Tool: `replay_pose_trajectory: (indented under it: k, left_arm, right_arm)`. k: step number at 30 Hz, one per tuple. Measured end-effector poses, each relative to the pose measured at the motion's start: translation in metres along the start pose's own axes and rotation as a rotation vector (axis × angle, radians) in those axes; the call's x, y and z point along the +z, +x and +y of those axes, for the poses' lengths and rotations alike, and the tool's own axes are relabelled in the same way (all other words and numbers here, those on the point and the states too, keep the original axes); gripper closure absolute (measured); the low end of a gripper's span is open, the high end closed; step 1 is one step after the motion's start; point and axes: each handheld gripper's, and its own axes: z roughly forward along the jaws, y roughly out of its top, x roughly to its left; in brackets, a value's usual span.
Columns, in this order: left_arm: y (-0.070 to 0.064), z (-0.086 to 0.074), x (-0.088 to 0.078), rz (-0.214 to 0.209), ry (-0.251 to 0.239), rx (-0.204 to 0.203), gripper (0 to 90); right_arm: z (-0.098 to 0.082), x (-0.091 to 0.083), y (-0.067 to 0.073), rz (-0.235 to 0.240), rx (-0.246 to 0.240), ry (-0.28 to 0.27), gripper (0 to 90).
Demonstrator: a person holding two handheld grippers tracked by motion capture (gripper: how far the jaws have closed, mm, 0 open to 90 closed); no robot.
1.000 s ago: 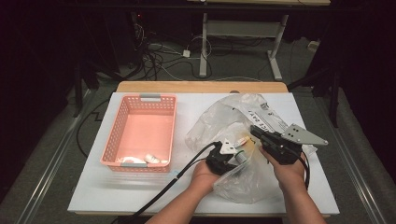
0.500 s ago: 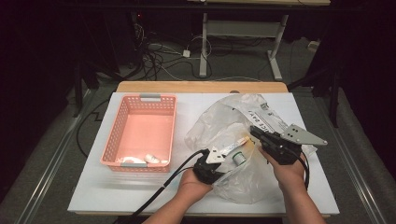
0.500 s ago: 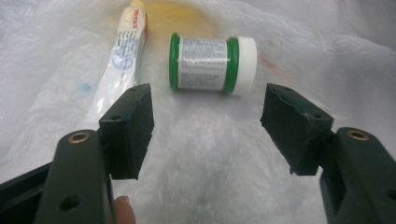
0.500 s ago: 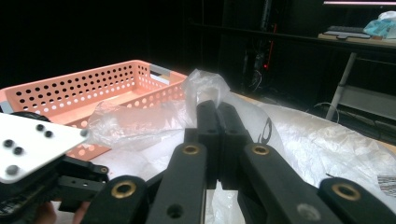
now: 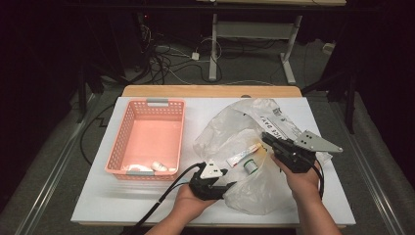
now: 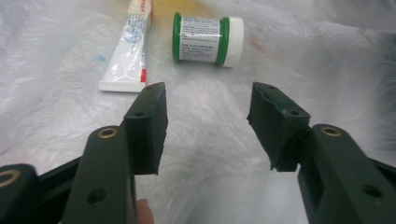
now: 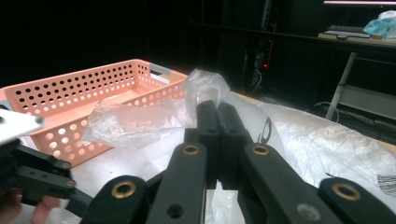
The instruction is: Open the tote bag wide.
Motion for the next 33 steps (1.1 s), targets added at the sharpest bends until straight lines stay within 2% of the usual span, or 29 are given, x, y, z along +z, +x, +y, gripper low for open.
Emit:
replay_pose_trajectory:
  k: [9,12,16,21,27,33]
  left_arm:
    - [0.000,-0.004,-0.039,0.017,-0.042,-0.004,48.2]
    - [0.001,-0.006,-0.051,0.039,-0.049,0.014,47.9]
    - [0.008,-0.010,-0.066,0.065,-0.059,0.008,47.7]
    - [0.017,-0.015,-0.085,0.111,-0.083,-0.024,43.4]
    - [0.031,-0.020,-0.101,0.161,-0.114,-0.060,37.8]
    - [0.044,-0.025,-0.111,0.184,-0.096,-0.092,29.6]
  right_arm:
    - [0.000,0.000,0.000,-0.001,0.000,0.001,90.0]
    - [0.000,0.000,0.000,0.001,0.000,0.003,90.0]
    - [0.000,0.000,0.001,-0.003,-0.001,0.005,90.0]
    - [0.000,0.000,0.000,-0.002,0.000,0.003,90.0]
    - [0.000,0.000,0.000,-0.002,0.000,0.003,90.0]
    - [-0.001,-0.001,-0.001,-0.005,0.000,0.004,90.0]
